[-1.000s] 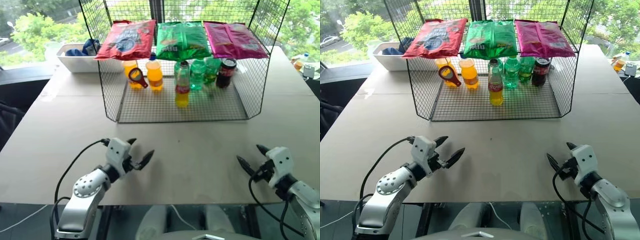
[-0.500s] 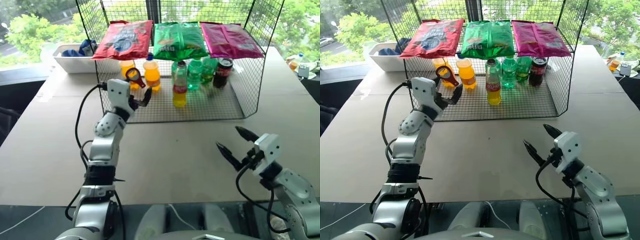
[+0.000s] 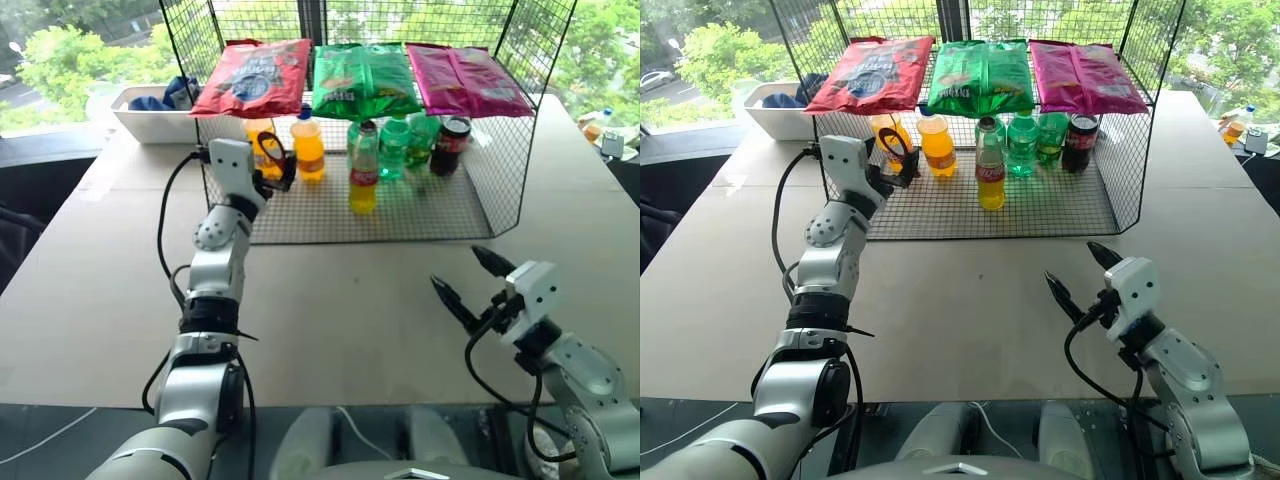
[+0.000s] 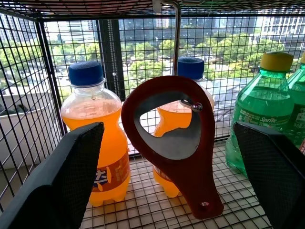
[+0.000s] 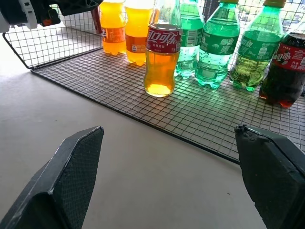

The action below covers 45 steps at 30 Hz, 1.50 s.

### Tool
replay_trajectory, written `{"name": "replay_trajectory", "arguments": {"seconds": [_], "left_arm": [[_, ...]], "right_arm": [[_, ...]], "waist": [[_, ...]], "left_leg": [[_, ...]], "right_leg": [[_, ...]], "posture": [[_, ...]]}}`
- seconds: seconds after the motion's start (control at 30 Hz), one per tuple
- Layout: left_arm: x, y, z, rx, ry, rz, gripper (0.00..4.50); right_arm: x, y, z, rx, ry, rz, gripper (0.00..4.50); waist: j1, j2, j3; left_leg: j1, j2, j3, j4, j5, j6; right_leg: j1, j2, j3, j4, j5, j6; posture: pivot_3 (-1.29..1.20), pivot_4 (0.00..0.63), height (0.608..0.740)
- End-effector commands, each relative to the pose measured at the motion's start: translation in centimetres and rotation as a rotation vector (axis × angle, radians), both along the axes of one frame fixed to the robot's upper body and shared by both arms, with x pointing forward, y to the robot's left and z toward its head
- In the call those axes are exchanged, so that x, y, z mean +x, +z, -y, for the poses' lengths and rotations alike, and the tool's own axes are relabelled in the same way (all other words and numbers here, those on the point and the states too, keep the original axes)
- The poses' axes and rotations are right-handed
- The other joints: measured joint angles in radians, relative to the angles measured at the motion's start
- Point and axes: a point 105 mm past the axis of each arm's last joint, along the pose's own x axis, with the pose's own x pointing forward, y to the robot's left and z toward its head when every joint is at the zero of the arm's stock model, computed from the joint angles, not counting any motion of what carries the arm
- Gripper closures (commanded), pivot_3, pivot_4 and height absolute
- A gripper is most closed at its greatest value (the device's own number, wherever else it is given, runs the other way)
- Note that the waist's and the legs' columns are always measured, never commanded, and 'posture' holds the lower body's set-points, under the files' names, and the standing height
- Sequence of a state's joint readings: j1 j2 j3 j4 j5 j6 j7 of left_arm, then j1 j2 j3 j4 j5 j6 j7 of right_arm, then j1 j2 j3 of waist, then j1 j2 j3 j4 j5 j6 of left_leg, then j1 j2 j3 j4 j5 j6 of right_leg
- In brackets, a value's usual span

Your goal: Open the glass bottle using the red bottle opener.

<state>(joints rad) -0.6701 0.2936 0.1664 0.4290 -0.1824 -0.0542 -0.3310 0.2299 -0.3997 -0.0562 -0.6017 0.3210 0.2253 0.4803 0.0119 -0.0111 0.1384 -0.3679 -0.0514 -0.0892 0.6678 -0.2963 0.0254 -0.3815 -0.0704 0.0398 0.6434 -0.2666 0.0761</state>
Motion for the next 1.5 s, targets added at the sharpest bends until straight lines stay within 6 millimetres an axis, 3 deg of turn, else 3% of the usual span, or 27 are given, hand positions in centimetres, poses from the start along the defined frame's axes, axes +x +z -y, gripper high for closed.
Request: {"name": "replay_trajectory", "arguments": {"seconds": [0.03,0.4,0.5,0.77,0.8,0.97,1.27,1.37,1.5], "left_arm": [[-0.1,1.8,0.0,0.001,-0.007,0.066,0.00],[0.0,1.4,0.4,0.000,-0.040,0.051,0.00],[-0.1,0.8,0.9,-0.011,-0.084,0.023,0.78],[-0.1,0.5,0.8,-0.084,-0.104,-0.002,4.29],[-0.1,0.5,0.6,-0.101,-0.100,-0.007,4.40],[-0.4,0.6,0.6,-0.237,-0.144,-0.039,4.40],[-2.1,2.6,1.1,-0.658,-0.418,-0.070,4.40],[-2.9,3.3,1.2,-0.758,-0.525,-0.072,4.40],[-3.1,2.5,1.2,-0.740,-0.542,-0.117,4.40]], "right_arm": [[-0.3,1.5,-0.4,0.003,0.005,0.066,0.06],[-0.3,1.4,-0.2,0.000,-0.005,0.065,0.06],[-0.3,1.5,-0.1,-0.002,-0.006,0.066,0.00],[-0.3,1.5,0.0,-0.007,-0.013,0.066,0.00],[-0.3,1.5,0.0,-0.007,-0.015,0.066,0.00],[-0.2,1.4,0.1,-0.007,-0.018,0.066,0.00],[-0.1,1.6,-0.1,-0.001,-0.015,0.079,0.00],[-0.5,2.4,-0.6,0.025,0.036,0.115,0.00],[-1.9,4.3,-2.0,0.137,0.184,0.149,0.00]], "waist": [[0.000,0.000,0.000],[0.000,0.000,0.000],[0.000,0.000,0.000],[0.000,0.000,0.000],[0.000,0.000,0.000],[0.000,0.000,0.000],[-0.002,-0.001,0.000],[-0.002,-0.001,0.000],[-0.002,-0.001,0.001]], "left_leg": [[0.000,0.000,0.000,0.000,0.000,0.000],[0.000,0.000,0.000,0.000,0.000,0.000],[0.000,0.000,0.000,0.000,0.000,0.000],[0.000,0.000,0.000,0.000,0.000,0.000],[0.000,0.000,0.000,0.000,0.000,0.000],[0.000,0.000,0.000,0.000,0.000,0.000],[0.000,0.000,0.000,0.000,0.000,0.000],[0.000,0.000,0.000,0.001,0.000,0.000],[0.000,0.000,0.000,0.001,0.000,0.000]], "right_leg": [[0.000,0.000,0.000,0.000,0.000,0.000],[0.000,0.000,0.000,0.000,0.000,0.000],[0.000,0.000,0.000,0.000,0.000,0.000],[0.000,0.000,0.000,0.000,0.000,0.000],[0.000,0.000,0.000,0.000,0.000,0.000],[0.000,0.000,0.000,0.000,0.000,0.000],[0.000,0.000,0.000,0.000,0.000,0.000],[0.000,0.000,0.000,0.000,0.000,0.000],[0.000,0.000,0.000,0.000,0.000,0.000]], "posture": [[0.00,0.150,0.740],[0.00,0.150,0.740],[0.00,0.150,0.740],[0.00,0.150,0.740],[0.00,0.150,0.740],[0.00,0.150,0.740],[0.00,0.150,0.740],[0.00,0.150,0.740],[0.00,0.150,0.740]]}}
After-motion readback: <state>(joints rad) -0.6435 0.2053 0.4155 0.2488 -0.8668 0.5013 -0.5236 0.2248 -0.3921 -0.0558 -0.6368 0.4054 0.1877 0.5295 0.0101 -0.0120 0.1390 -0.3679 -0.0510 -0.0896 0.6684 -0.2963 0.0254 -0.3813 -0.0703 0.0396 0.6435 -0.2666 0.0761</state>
